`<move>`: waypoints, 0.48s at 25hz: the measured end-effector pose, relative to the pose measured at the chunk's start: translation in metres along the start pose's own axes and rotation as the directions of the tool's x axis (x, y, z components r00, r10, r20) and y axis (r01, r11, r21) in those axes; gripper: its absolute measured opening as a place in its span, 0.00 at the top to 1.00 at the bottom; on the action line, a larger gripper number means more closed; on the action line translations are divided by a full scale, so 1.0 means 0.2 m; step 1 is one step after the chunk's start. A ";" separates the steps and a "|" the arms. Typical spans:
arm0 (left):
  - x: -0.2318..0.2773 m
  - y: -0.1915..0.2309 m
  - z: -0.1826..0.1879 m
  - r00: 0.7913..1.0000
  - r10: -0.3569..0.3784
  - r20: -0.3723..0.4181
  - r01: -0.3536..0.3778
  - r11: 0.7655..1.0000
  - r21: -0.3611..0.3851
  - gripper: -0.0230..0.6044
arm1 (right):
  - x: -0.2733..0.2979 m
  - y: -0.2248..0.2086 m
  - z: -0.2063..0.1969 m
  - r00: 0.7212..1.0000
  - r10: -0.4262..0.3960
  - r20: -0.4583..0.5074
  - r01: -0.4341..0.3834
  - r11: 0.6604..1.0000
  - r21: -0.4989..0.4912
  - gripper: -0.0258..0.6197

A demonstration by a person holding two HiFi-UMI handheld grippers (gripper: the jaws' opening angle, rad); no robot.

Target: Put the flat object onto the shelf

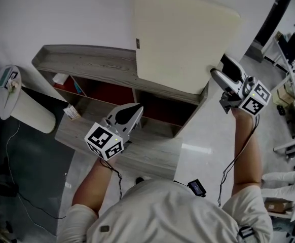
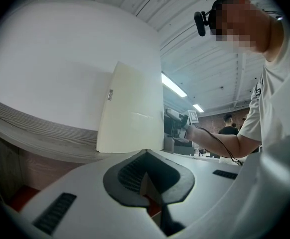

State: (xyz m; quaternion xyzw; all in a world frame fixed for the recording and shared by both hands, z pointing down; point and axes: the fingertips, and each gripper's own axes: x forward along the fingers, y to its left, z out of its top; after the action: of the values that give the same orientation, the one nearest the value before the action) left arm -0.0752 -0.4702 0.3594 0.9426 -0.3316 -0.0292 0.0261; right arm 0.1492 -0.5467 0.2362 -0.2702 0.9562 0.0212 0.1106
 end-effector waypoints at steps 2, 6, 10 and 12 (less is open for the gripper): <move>-0.03 -0.03 0.00 1.000 -0.007 0.003 0.007 1.000 0.005 0.94 | -0.05 0.03 -0.01 0.999 -0.036 -0.010 0.036 0.999 -0.014 0.46; -0.09 -0.08 0.00 1.000 -0.027 0.000 0.027 1.000 0.008 0.94 | -0.14 0.12 -0.04 0.993 -0.113 -0.027 0.112 0.993 -0.041 0.46; -0.17 -0.14 0.00 0.999 -0.042 -0.003 0.042 0.999 0.016 0.94 | -0.21 0.24 -0.11 0.978 -0.197 -0.065 0.191 0.978 -0.080 0.47; -0.21 -0.17 0.00 0.999 -0.048 -0.004 0.048 0.999 0.021 0.94 | -0.24 0.30 -0.17 0.967 -0.240 -0.086 0.231 0.968 -0.103 0.47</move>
State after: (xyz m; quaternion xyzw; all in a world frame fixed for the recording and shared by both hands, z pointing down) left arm -0.0861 -0.4180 0.3594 0.9506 -0.3090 -0.0249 0.0161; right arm 0.1507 -0.4737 0.2781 -0.3872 0.9197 0.0386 0.0528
